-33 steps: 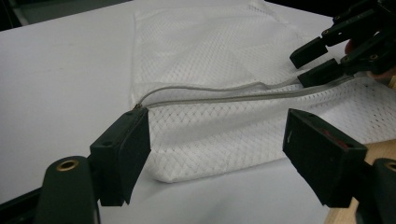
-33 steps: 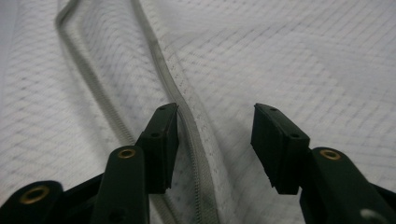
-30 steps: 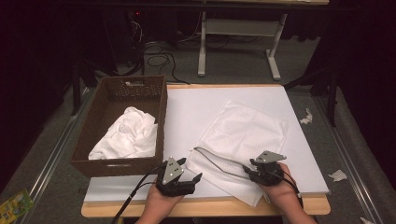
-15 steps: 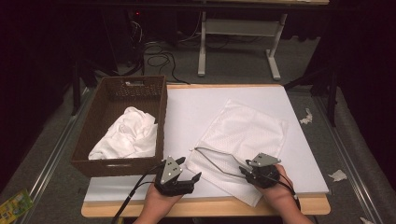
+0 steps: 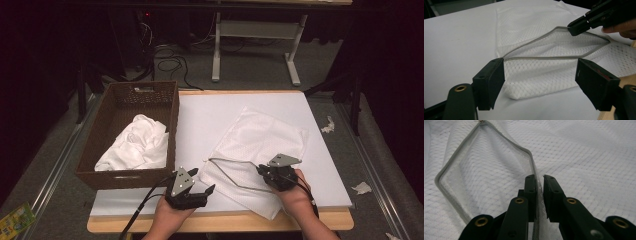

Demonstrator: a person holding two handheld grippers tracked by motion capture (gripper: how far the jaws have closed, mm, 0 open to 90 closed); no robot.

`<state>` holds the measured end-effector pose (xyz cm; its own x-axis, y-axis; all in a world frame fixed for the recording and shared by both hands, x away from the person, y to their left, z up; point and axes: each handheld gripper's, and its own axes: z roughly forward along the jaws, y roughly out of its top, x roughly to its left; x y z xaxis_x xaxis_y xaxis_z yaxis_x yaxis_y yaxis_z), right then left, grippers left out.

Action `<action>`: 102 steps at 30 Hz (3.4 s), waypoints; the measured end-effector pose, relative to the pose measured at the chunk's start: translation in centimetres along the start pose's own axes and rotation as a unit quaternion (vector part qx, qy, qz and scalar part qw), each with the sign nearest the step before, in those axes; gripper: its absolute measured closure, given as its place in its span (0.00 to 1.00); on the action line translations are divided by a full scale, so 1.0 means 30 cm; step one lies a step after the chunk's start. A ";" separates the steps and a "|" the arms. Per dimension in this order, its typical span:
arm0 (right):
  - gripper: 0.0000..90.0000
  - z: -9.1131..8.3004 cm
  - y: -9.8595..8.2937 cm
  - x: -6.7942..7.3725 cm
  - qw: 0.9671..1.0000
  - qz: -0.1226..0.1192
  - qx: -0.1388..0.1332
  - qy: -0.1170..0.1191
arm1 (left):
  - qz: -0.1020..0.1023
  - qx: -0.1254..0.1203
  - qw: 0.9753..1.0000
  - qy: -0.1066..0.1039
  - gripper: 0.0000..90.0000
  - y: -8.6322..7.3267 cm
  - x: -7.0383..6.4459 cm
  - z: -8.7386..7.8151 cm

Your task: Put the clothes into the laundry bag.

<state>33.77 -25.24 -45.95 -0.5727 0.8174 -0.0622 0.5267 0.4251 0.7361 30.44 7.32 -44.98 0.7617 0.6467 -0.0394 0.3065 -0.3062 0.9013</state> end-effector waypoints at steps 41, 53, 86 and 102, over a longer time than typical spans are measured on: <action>1.00 -0.099 -0.004 0.003 0.994 0.042 -0.100 0.031 | -0.034 -0.073 0.991 0.104 0.17 0.125 0.135 -0.231; 0.99 -0.105 -0.004 0.001 0.993 0.041 -0.103 0.042 | -0.062 -0.084 0.977 0.188 0.12 0.087 0.260 -0.360; 0.99 -0.097 -0.010 -0.007 0.993 0.035 -0.100 0.058 | -0.095 -0.089 0.964 0.232 0.11 0.164 0.388 -0.425; 0.99 -0.100 -0.007 0.011 0.992 0.027 -0.099 0.070 | -0.112 0.099 0.963 0.225 0.01 0.290 0.520 -0.259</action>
<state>31.59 -26.23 -44.10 -0.6354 0.7694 0.0649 0.4339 0.2863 0.8543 40.54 20.17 -34.39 0.3532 0.9355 0.0089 0.5713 -0.2232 0.7898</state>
